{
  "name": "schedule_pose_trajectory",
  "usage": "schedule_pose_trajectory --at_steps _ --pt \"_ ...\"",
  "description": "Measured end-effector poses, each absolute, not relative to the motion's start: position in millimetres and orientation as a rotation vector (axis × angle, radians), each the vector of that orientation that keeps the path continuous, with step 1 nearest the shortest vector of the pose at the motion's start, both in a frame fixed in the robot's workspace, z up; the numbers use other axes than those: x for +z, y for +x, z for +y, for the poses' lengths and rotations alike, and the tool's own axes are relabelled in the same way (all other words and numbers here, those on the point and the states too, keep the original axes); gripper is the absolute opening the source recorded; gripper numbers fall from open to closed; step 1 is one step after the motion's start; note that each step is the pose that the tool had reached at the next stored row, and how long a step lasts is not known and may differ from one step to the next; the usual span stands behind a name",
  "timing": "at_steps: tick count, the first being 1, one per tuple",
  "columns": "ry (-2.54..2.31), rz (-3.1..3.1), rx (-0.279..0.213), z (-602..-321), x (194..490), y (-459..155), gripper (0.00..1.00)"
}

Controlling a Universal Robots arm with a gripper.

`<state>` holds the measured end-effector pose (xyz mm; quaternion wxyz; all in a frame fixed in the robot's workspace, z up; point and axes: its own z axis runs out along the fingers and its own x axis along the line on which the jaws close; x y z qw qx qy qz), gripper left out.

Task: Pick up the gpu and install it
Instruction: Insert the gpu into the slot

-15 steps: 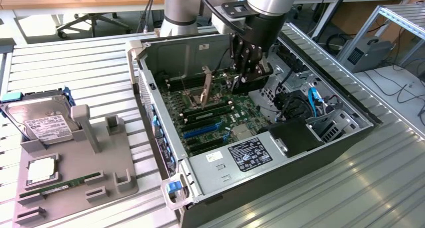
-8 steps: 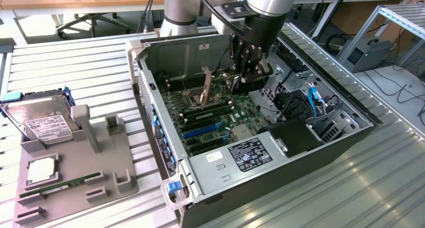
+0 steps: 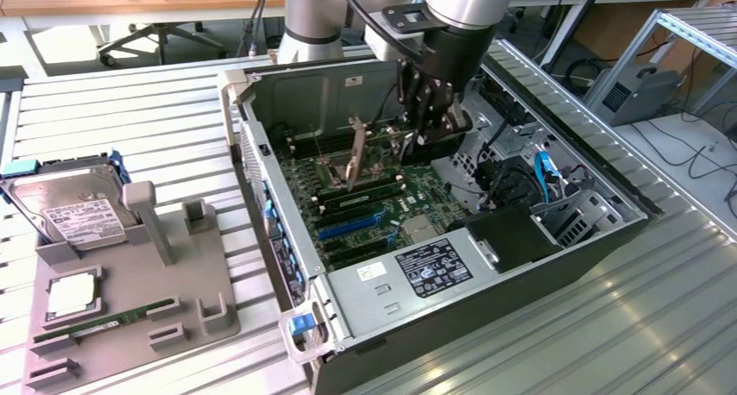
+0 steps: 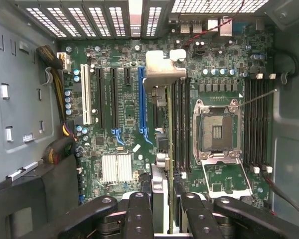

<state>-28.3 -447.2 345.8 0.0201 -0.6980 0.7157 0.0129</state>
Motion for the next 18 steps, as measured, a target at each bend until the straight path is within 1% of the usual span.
schedule_pose_trajectory --at_steps 18 --pt "-2.165 2.22 0.04 -451.4 344.0 -34.6 0.27"
